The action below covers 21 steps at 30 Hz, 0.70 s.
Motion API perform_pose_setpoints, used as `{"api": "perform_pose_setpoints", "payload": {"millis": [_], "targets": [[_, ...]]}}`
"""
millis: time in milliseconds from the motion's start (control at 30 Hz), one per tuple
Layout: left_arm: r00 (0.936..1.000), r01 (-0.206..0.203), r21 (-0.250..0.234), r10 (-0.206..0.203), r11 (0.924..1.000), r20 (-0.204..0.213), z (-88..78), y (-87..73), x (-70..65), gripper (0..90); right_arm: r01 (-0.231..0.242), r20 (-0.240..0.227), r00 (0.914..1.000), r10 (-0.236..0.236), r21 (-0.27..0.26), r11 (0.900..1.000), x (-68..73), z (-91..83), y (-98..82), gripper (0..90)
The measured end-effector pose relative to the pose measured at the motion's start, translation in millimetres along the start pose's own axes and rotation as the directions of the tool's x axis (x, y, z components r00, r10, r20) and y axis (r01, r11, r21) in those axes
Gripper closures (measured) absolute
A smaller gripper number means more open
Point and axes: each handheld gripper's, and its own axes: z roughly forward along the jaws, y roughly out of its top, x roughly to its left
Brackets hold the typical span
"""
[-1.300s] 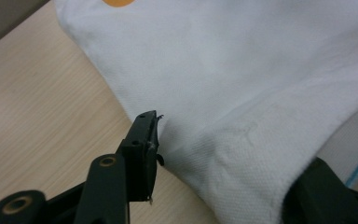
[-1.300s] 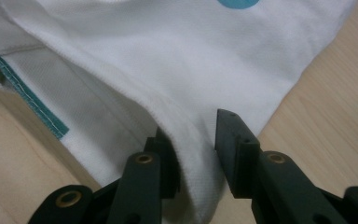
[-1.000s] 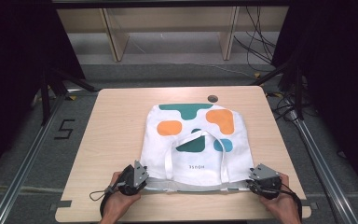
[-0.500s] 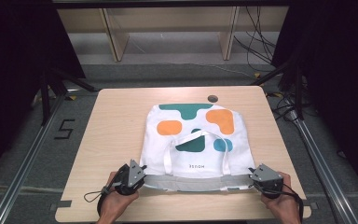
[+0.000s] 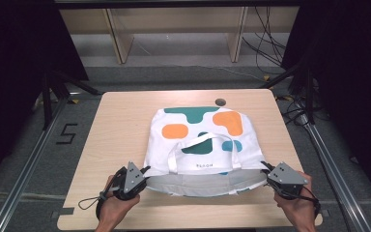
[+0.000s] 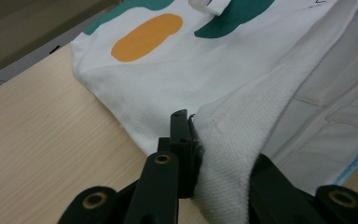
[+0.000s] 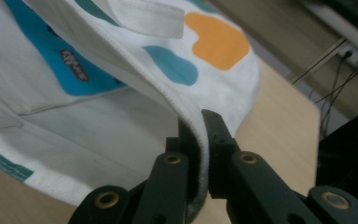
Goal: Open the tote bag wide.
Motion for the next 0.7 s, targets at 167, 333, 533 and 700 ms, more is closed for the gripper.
{"api": "perform_pose_setpoints", "payload": {"millis": [167,333,533,700], "targets": [[0.9999,0.000,-0.056,-0.001,0.9985,-0.012,-10.7,11.3,5.3,83.7,0.037,0.035,0.9987,-0.036,-0.044,0.998,-10.0,-7.6,24.3,88.3],[0.9990,-0.021,-0.122,0.016,0.9923,-0.043,-27.6,32.9,16.6,85.5,0.060,0.070,0.9962,-0.052,-0.114,0.992,-25.0,-18.9,55.5,88.3],[0.9949,-0.033,-0.188,0.014,0.9816,-0.100,-49.4,59.5,32.8,86.4,0.073,0.087,0.9945,-0.058,-0.182,0.980,-34.6,-30.1,82.7,88.4],[0.9907,-0.043,-0.243,0.010,0.9690,-0.135,-68.8,80.4,42.5,86.7,0.060,0.076,0.9962,-0.044,-0.222,0.973,-42.8,-40.5,102.0,88.4]]}}
